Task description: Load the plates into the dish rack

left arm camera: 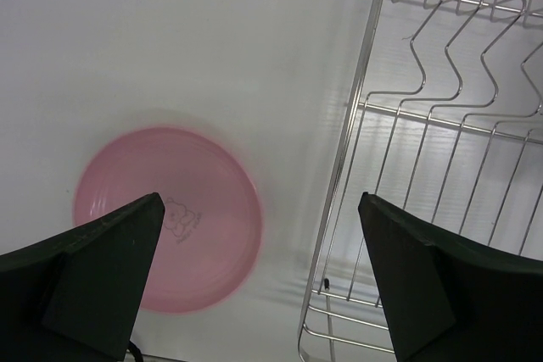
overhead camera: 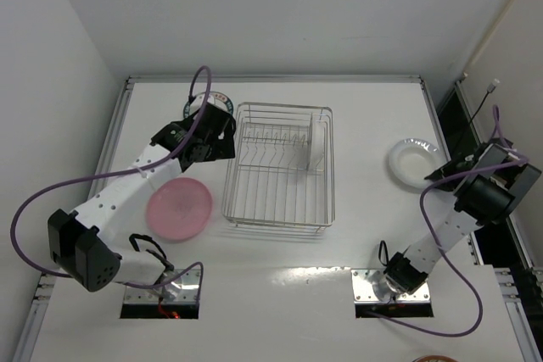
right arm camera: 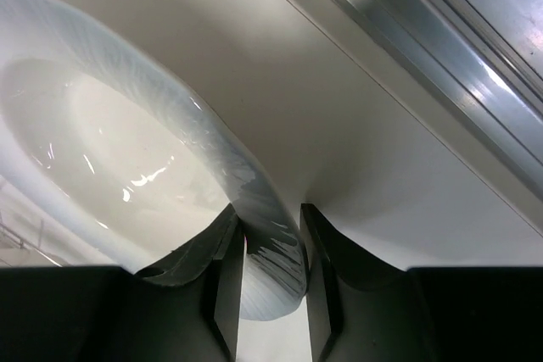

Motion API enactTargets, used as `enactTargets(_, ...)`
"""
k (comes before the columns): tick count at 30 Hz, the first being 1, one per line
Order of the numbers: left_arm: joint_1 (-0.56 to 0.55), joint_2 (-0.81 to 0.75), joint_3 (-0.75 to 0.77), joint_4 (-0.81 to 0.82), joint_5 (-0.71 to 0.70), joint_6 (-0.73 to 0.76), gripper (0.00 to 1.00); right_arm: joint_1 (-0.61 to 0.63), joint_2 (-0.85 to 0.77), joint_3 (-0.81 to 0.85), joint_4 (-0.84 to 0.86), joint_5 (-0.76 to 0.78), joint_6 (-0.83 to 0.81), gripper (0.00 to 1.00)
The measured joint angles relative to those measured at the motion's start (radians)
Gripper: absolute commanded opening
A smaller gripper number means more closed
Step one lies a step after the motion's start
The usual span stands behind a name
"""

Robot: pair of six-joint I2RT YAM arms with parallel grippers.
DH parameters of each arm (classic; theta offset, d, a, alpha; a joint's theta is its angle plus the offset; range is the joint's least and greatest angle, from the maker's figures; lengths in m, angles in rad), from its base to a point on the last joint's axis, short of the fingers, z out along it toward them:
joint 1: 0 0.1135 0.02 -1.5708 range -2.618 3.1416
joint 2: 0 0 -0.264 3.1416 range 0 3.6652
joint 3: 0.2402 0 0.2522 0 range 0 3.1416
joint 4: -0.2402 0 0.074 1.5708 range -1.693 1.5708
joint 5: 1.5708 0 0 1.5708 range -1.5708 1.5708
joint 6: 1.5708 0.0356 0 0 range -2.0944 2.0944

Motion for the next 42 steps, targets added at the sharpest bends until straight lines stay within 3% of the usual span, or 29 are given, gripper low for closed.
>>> enactTargets(6,0.0,0.011,0.0,0.0,0.005,0.001,1.0,0.04,-0.088,-0.048,0.026,0.048,0.011,0.0)
enactTargets(14,0.0,0.011,0.0,0.004,0.045,0.0,1.0,0.267,-0.317,-0.1,0.069,0.156,0.069,0.0)
enactTargets(23,0.0,-0.01,-0.018,0.007,0.069,0.0,1.0,0.33,-0.341,-0.208,0.213,0.081,0.11,0.0)
enactTargets(28,0.0,-0.036,-0.019,0.007,0.058,0.0,1.0,0.377,-0.344,-0.193,0.174,0.07,0.1,0.0)
enactTargets(36,0.0,-0.06,-0.021,0.007,0.039,-0.001,1.0,0.476,-0.46,0.067,-0.183,0.289,0.068,0.0)
enactTargets(42,-0.001,-0.063,-0.027,0.006,0.043,-0.006,1.0,0.654,-0.565,0.491,-0.431,0.562,0.137,0.0)
